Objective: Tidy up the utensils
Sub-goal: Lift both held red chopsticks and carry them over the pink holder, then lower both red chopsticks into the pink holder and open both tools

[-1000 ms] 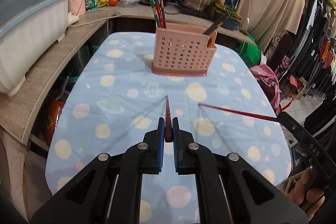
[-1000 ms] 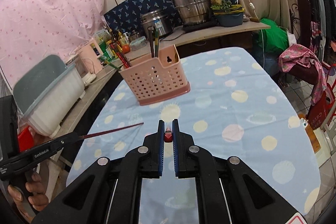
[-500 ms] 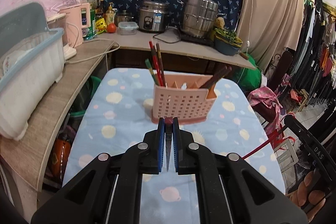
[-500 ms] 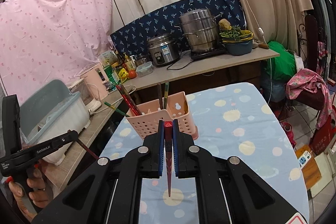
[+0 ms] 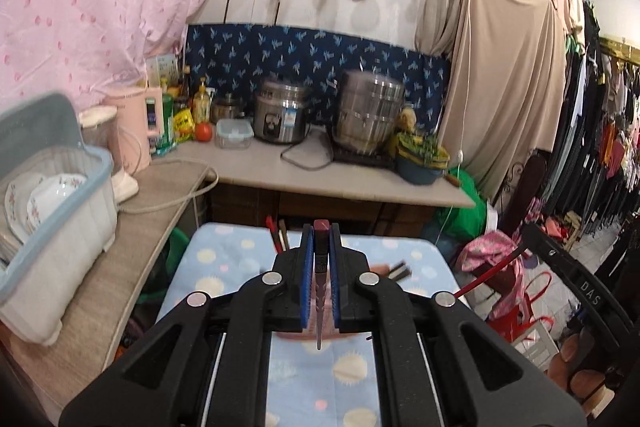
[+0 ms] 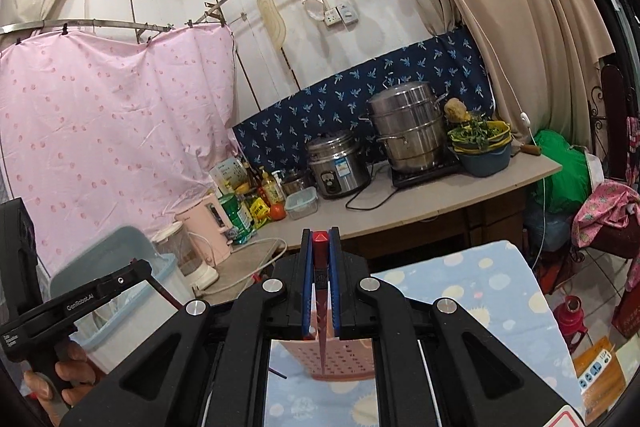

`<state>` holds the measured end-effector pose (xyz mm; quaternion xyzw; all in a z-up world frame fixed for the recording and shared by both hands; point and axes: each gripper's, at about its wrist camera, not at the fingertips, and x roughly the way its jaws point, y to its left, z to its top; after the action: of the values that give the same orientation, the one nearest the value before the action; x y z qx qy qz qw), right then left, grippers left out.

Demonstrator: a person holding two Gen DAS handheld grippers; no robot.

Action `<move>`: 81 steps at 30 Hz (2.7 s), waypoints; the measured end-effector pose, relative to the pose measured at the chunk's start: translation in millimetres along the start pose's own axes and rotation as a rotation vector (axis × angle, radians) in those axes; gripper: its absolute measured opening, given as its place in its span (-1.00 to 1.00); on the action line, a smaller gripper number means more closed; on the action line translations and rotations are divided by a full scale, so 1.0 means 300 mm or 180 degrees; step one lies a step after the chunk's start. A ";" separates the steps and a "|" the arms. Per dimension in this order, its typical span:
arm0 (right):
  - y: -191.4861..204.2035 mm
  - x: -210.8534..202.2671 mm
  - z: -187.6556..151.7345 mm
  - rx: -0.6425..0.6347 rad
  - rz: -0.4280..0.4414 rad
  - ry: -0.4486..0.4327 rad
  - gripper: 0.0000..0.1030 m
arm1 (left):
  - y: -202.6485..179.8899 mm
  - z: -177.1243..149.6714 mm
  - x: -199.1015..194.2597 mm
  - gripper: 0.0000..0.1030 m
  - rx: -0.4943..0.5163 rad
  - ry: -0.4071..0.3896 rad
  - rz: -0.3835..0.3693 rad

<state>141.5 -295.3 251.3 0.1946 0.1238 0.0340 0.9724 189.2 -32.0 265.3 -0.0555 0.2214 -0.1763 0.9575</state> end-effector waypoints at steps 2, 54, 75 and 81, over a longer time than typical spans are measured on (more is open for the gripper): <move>0.004 0.032 0.031 0.0006 0.0003 -0.0049 -0.87 | -0.006 0.040 0.013 -0.86 0.0006 -0.0119 0.0019; 0.002 0.374 -0.197 -0.0334 -0.0132 0.0728 -0.52 | -0.003 -0.126 0.409 -0.02 0.0259 0.0202 0.0459; 0.090 0.149 -0.411 -0.0709 -0.0286 0.0979 -0.51 | -0.031 -0.321 0.226 -0.02 0.0478 0.0355 0.0717; 0.084 0.092 -0.488 -0.0674 -0.0293 0.1069 -0.51 | 0.000 -0.402 0.190 -0.02 0.0400 0.0507 0.0750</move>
<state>130.6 -214.6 123.9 0.0770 0.2888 0.0343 0.9537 183.5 -56.0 134.4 0.0451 0.2901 -0.0801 0.9526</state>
